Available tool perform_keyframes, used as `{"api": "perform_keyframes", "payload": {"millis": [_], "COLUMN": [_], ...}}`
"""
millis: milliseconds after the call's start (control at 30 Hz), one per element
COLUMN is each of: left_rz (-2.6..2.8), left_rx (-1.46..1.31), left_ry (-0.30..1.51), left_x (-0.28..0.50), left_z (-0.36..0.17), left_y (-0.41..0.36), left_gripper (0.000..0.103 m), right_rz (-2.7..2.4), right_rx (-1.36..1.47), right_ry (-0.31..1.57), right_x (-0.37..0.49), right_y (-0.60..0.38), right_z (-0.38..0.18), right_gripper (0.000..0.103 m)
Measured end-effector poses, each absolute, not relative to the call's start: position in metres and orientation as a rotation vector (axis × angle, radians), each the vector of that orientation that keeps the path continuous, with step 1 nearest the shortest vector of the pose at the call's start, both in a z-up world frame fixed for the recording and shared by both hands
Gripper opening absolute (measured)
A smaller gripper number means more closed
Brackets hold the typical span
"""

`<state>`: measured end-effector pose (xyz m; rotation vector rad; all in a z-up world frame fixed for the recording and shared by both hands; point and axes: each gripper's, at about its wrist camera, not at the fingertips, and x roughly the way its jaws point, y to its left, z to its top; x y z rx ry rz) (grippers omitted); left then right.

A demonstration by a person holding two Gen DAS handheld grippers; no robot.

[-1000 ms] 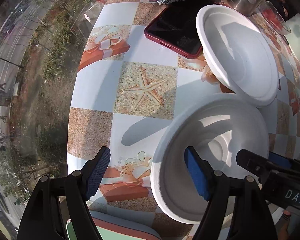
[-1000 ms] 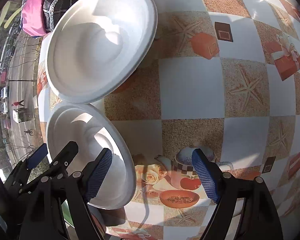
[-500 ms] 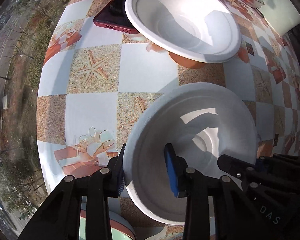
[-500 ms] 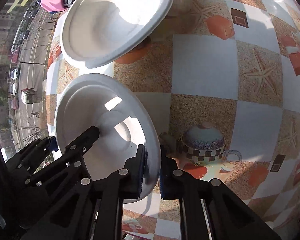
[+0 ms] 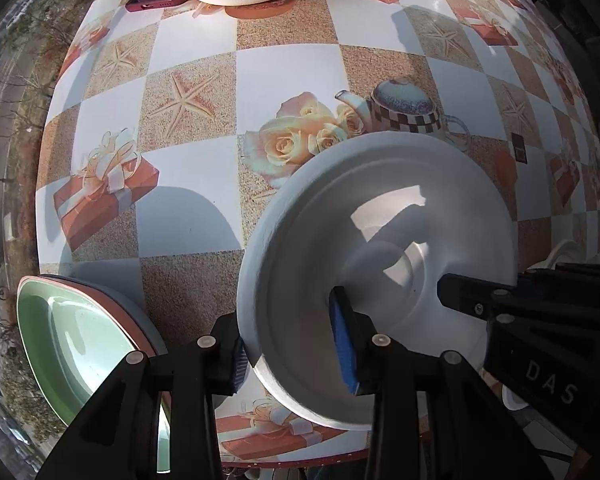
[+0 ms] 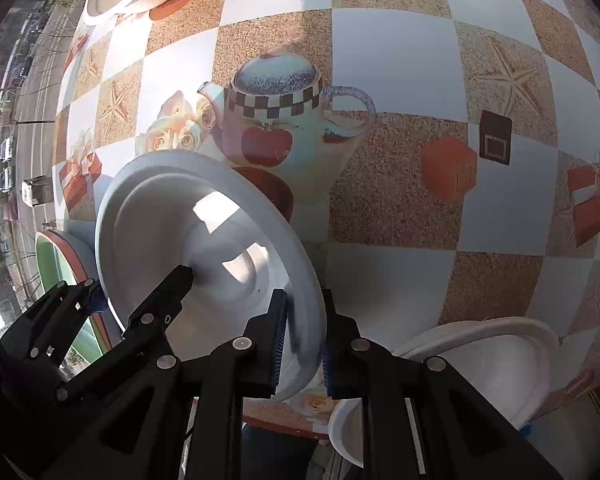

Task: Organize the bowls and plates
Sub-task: 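Carry the second bowl and lower it into the first bowl, open right gripper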

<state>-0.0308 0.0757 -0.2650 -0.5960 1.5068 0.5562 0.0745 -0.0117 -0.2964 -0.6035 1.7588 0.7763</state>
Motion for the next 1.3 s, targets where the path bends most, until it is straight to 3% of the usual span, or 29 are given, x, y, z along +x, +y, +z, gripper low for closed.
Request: {"api": "perform_keyframes", "payload": {"millis": [467,800,1300], "left_rz": [0.496,0.196,0.097], "left_rx": [-0.466,-0.290,-0.226], "left_ry": [1.429,1.498,1.536], "left_x": [-0.009,0.026,0.050], "left_z": [-0.185,-0.200,-0.211], "left_y": [0.056,-0.061,-0.093], "left_gripper": [0.039,0.040,0.041], "right_rz": [0.842,0.663,0.558], "right_rx": [-0.527,-0.399,-0.295], "right_ry": [1.664,1.697,1.748], "right_x": [0.081,0.110,0.119], "right_y": [-0.059,-0.141,-0.186], "right_z": [-0.226,-0.213,-0.228], "right_gripper": [0.016,0.016,0.017]}}
